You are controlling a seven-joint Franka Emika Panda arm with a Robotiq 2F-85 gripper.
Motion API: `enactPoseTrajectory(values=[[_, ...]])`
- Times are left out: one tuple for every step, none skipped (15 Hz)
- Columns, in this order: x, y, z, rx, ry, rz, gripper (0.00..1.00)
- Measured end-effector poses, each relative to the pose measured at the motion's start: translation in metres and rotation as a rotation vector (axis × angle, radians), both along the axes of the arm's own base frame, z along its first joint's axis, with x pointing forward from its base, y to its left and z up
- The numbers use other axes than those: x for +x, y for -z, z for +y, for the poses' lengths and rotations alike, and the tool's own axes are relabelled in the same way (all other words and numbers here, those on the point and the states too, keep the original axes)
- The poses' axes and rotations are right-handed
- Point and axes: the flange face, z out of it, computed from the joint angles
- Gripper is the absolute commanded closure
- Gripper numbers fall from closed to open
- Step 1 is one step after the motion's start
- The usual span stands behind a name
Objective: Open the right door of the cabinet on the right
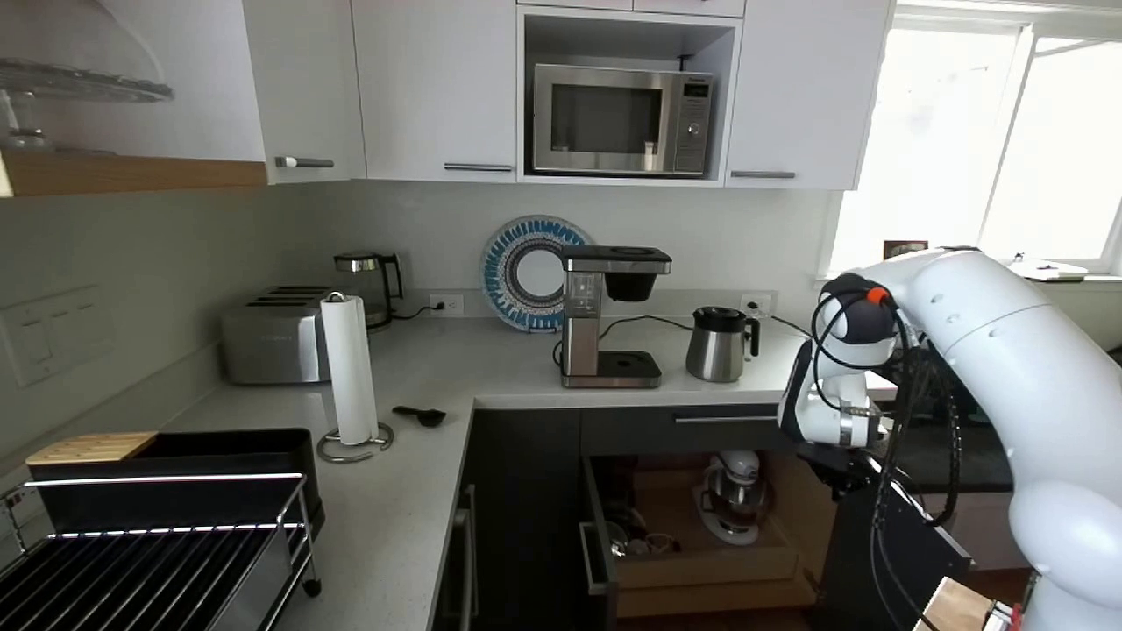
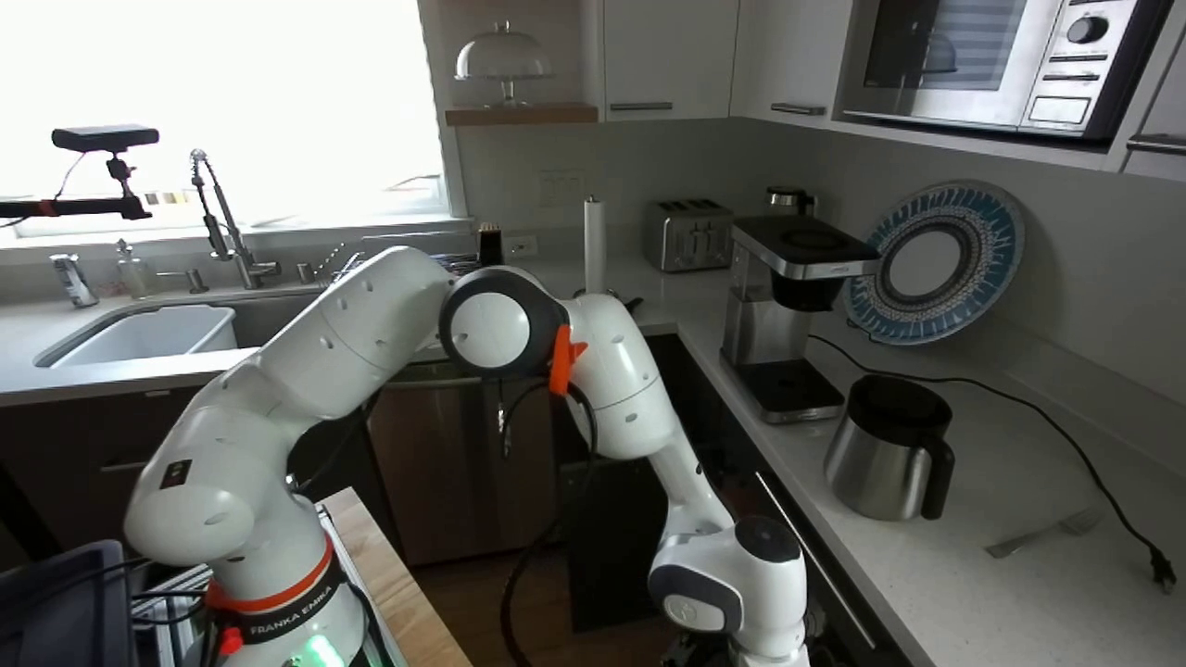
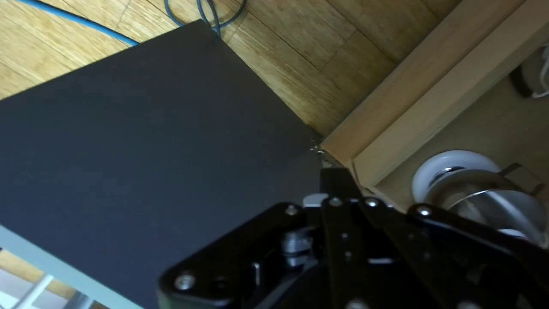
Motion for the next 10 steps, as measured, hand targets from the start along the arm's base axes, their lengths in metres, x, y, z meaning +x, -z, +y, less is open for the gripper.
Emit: enactPoseTrajectory(values=[[0.002,-0.012,0.006,-0.01,-0.057,-0.016,0.6],[0.002,-0.023,0.013,-0.022,-0.114,-0.027,0.53],[0.001,-0.034,0.021,-0.037,-0.172,-0.034,0.44],[-0.002,-0.045,0.029,-0.052,-0.231,-0.037,0.37],[-0.007,-0.054,0.038,-0.064,-0.288,-0.037,0.31],[-0.012,-0.062,0.048,-0.074,-0.346,-0.035,0.22],[-0.017,-0.069,0.06,-0.078,-0.403,-0.029,0.15],[-0.024,-0.076,0.071,-0.08,-0.46,-0.022,0.06],[-0.03,-0.082,0.083,-0.082,-0.517,-0.014,0.01],[-0.037,-0.088,0.095,-0.086,-0.572,-0.007,0.0]])
